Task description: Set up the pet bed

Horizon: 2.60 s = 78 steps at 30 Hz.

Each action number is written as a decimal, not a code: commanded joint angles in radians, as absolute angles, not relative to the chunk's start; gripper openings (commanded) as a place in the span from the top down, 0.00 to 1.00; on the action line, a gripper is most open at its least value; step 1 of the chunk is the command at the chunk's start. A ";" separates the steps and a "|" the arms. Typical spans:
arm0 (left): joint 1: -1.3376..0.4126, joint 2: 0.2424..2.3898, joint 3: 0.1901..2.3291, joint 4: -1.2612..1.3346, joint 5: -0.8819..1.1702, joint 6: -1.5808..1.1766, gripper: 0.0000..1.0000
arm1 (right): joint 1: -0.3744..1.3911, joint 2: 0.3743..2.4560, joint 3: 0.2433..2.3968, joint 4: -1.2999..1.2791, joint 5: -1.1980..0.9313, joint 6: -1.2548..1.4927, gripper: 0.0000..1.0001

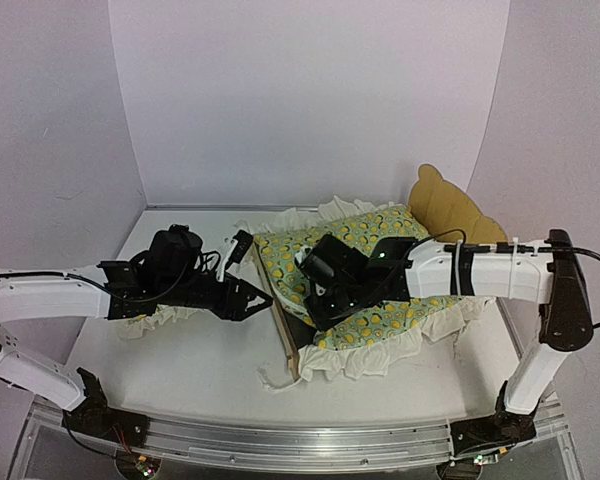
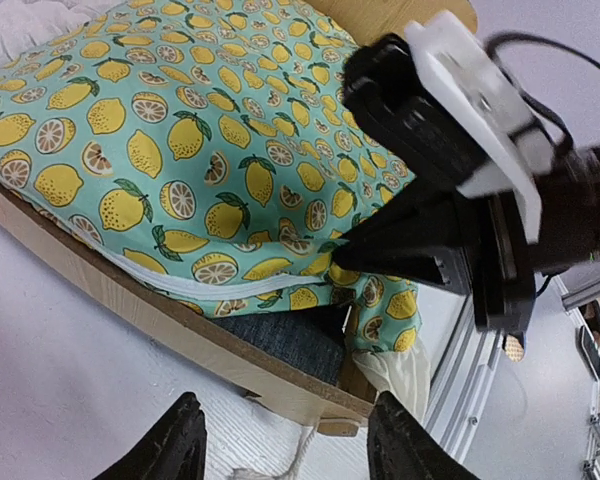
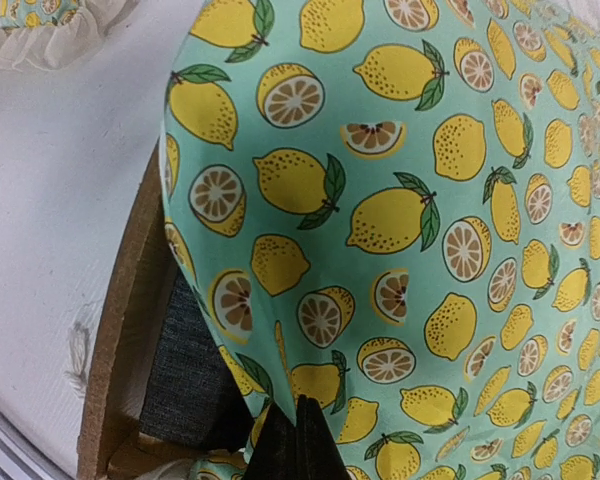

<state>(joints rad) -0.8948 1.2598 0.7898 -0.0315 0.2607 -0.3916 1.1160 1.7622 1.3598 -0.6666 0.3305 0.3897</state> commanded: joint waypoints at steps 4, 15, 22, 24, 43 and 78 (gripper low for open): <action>-0.929 1.303 0.782 0.188 0.305 0.003 0.43 | 0.915 1.606 1.180 -0.415 -0.242 0.378 1.00; -0.979 1.490 0.917 0.195 0.227 0.609 0.45 | 0.826 1.576 1.077 -0.232 -0.530 0.465 1.00; -0.986 1.557 0.954 0.175 0.177 0.723 0.51 | 0.812 1.554 1.057 -0.233 -0.522 0.484 1.00; -0.986 1.548 0.963 0.156 0.263 0.675 0.55 | 0.800 1.551 1.057 -0.235 -0.498 0.513 1.00; -1.213 1.564 0.956 -0.060 0.223 0.362 0.36 | 0.792 1.499 1.053 -0.291 -0.469 0.496 1.00; -1.358 1.492 0.871 0.025 -0.176 0.288 0.36 | 0.796 1.508 1.045 -0.314 -0.514 0.482 0.99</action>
